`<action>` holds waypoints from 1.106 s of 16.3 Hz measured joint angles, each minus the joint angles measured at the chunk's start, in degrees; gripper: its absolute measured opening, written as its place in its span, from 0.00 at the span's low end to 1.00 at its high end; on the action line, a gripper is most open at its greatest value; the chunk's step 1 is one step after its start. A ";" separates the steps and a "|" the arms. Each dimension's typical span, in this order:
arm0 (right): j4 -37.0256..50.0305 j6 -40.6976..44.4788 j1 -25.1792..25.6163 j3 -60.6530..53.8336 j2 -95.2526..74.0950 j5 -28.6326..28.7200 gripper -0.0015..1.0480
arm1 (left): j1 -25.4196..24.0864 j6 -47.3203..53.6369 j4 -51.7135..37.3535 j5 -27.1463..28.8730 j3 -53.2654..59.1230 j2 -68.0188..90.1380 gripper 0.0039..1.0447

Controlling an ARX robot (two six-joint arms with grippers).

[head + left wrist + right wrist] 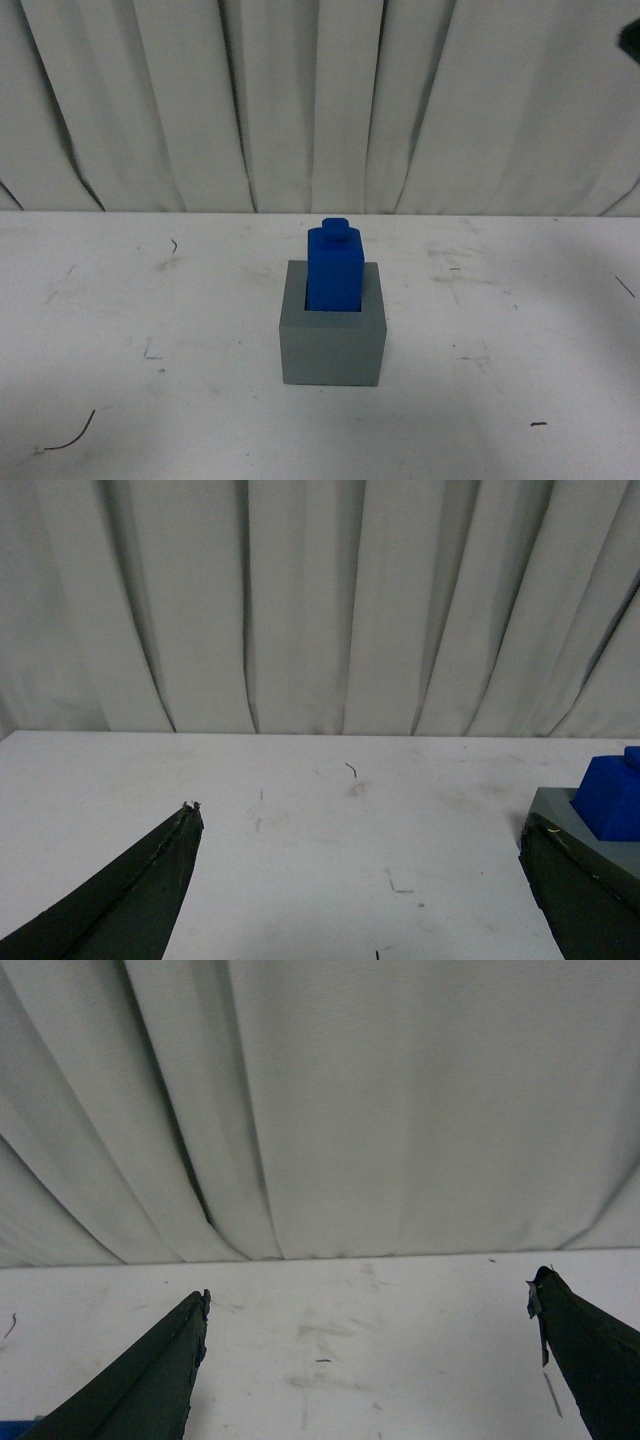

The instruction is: Insert blue part into gray base

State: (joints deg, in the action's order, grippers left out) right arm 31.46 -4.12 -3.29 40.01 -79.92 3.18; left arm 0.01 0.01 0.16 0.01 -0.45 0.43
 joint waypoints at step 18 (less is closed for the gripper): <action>-18.97 3.98 3.30 -37.79 65.00 -3.19 0.02 | 0.00 -0.02 0.02 0.00 0.00 0.00 0.94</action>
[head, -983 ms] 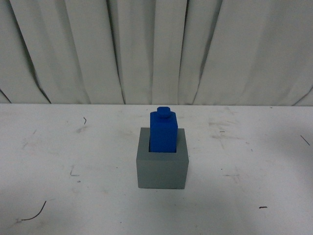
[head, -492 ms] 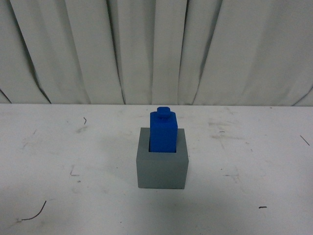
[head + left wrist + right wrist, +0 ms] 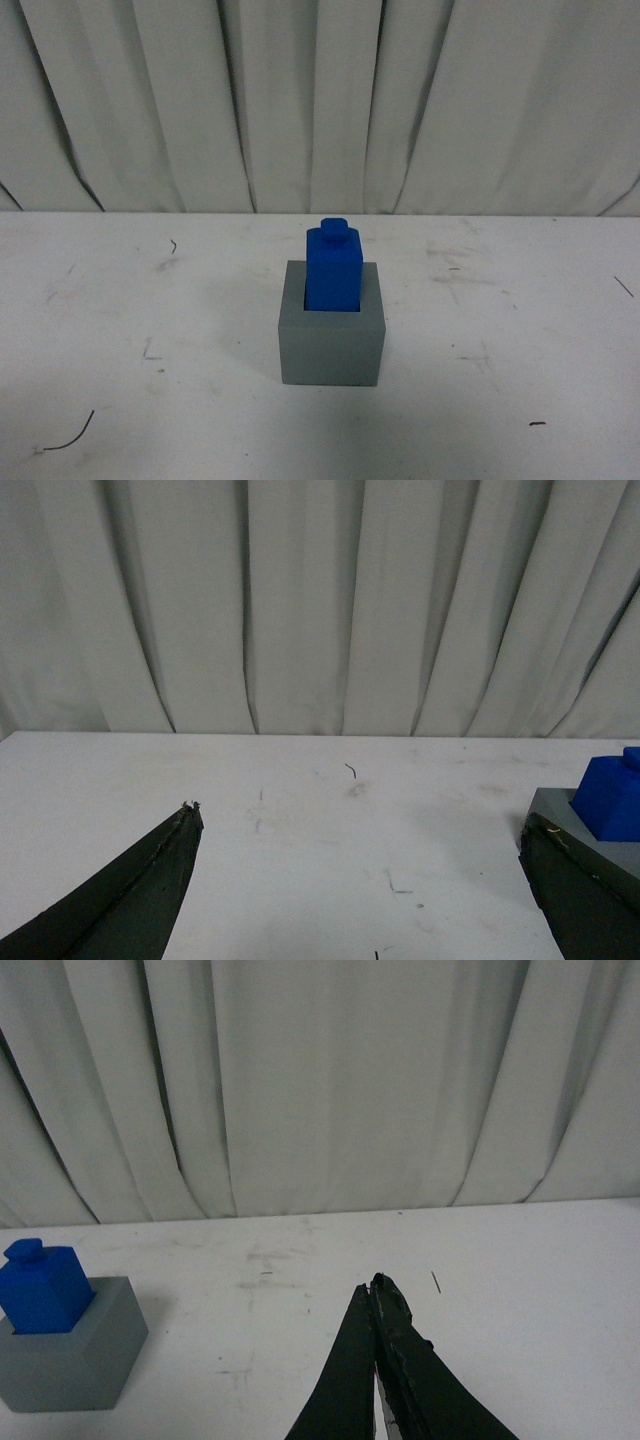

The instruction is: Insert blue part into gray base

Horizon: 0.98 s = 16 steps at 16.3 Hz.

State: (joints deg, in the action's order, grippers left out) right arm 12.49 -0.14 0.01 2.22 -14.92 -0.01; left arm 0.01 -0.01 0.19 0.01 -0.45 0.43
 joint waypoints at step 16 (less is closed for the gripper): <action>-12.70 0.11 0.00 -1.46 14.71 0.00 0.14 | 0.00 0.00 -0.02 0.00 0.00 0.00 0.94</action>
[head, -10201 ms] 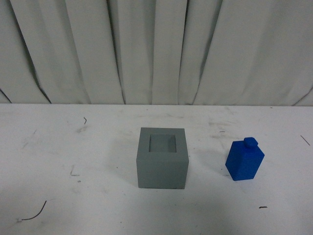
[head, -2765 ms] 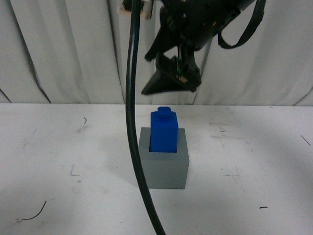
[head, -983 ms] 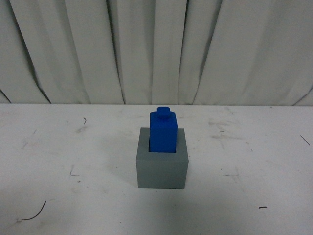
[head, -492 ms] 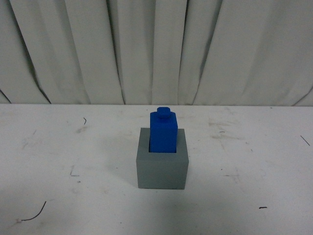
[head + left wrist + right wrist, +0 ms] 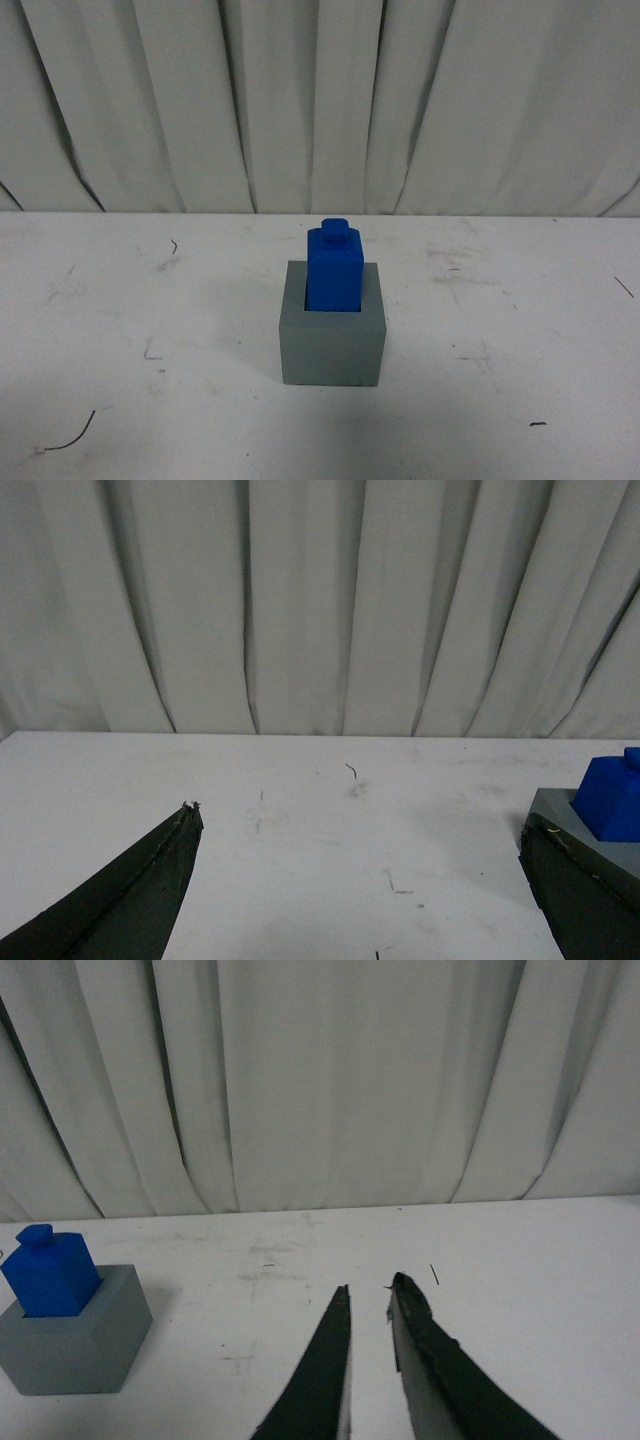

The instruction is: Insert blue part into gray base

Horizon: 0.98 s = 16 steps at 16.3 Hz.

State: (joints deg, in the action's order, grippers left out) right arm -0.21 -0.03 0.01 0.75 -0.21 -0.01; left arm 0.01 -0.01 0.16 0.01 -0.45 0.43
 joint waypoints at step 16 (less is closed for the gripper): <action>0.00 0.00 0.00 0.00 0.00 -0.02 0.94 | 0.00 0.02 0.00 0.00 0.00 0.00 0.94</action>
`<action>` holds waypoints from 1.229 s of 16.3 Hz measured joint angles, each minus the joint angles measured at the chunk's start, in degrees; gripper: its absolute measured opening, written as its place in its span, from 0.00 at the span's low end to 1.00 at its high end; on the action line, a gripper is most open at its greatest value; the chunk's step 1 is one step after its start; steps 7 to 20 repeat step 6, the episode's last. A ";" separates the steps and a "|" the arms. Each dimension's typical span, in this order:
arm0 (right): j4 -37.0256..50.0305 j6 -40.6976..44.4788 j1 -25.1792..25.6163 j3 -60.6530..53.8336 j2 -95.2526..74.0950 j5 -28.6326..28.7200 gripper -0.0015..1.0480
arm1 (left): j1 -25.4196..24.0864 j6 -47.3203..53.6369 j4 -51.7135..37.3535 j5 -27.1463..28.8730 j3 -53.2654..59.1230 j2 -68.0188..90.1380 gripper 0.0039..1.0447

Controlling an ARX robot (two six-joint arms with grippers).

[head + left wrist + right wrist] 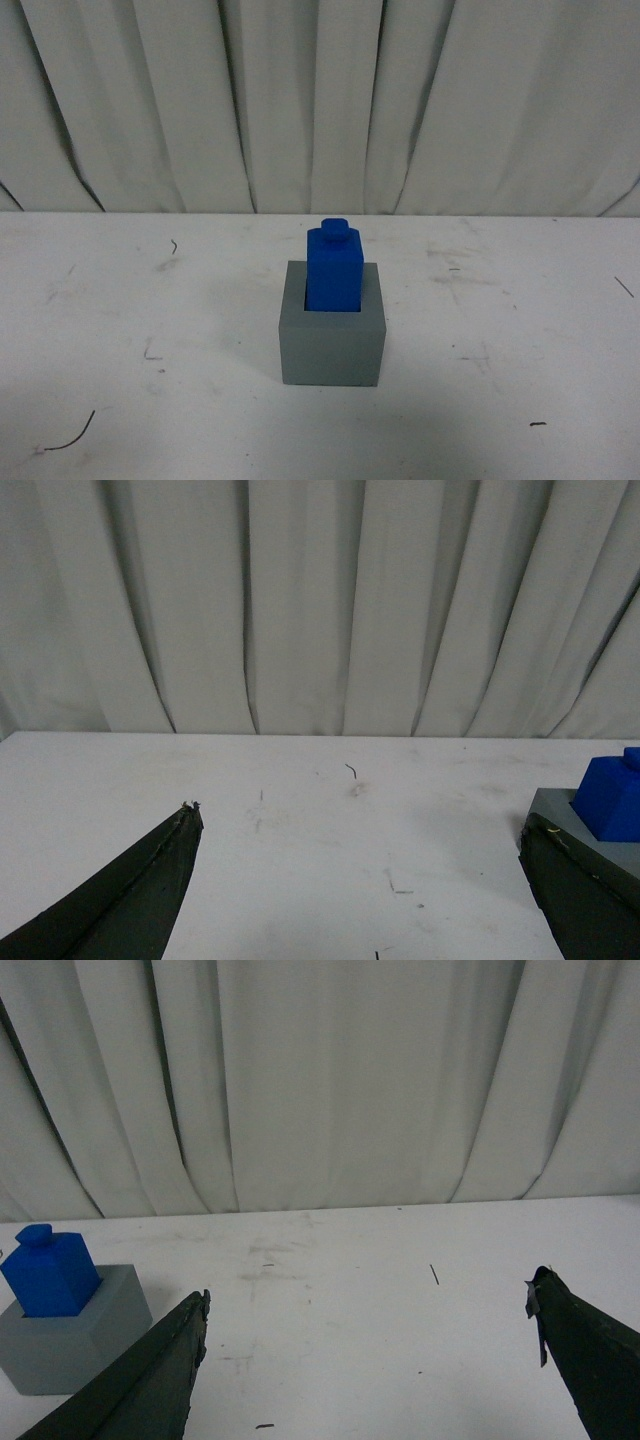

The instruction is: Insert blue part into gray base

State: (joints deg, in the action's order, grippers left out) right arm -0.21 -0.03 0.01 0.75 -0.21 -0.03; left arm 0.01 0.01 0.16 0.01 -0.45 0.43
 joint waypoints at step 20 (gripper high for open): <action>0.00 0.00 0.00 0.00 0.00 0.02 0.94 | 0.00 -0.02 0.00 0.00 0.00 0.00 0.94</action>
